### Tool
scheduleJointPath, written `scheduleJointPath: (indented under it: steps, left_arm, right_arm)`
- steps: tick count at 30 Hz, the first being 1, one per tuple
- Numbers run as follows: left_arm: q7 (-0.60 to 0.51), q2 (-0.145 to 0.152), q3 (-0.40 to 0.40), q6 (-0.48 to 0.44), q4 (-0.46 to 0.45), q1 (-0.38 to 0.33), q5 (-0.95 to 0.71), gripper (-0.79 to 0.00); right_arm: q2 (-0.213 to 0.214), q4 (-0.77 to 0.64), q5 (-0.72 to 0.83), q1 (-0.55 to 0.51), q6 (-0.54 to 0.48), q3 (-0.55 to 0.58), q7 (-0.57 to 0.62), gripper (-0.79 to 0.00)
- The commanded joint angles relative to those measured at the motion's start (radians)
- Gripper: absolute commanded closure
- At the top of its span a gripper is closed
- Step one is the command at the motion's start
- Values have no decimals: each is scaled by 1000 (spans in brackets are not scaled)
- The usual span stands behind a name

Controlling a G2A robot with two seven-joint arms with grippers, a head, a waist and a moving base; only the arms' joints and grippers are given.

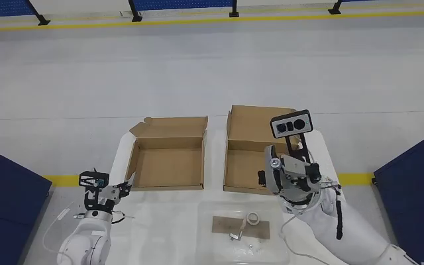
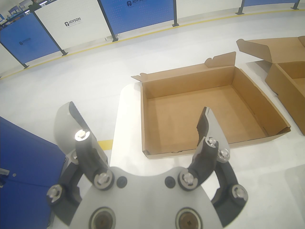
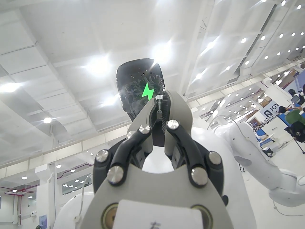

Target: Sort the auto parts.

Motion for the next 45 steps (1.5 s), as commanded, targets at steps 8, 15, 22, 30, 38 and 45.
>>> scheduleJointPath:
  steps: [8,15,22,30,38,45]
  left_arm:
    - [0,0,0,0,0,0,0,-785]
    - [0,0,0,0,0,0,0,-785]
    - [0,0,0,0,0,0,0,-785]
    - [0,0,0,0,0,0,0,-785]
    - [0,0,0,0,0,0,0,-785]
    - [0,0,0,0,0,0,0,-785]
  right_arm:
    - [-25,-6,31,-41,16,35,8,0]
    - [-45,-7,44,-65,36,60,22,0]
    - [-51,-9,37,-71,51,67,26,0]
    - [-53,-24,28,-77,62,74,8,0]
    - [-73,-53,104,-117,93,110,75,0]
    - [-88,-52,102,-133,133,136,99,0]
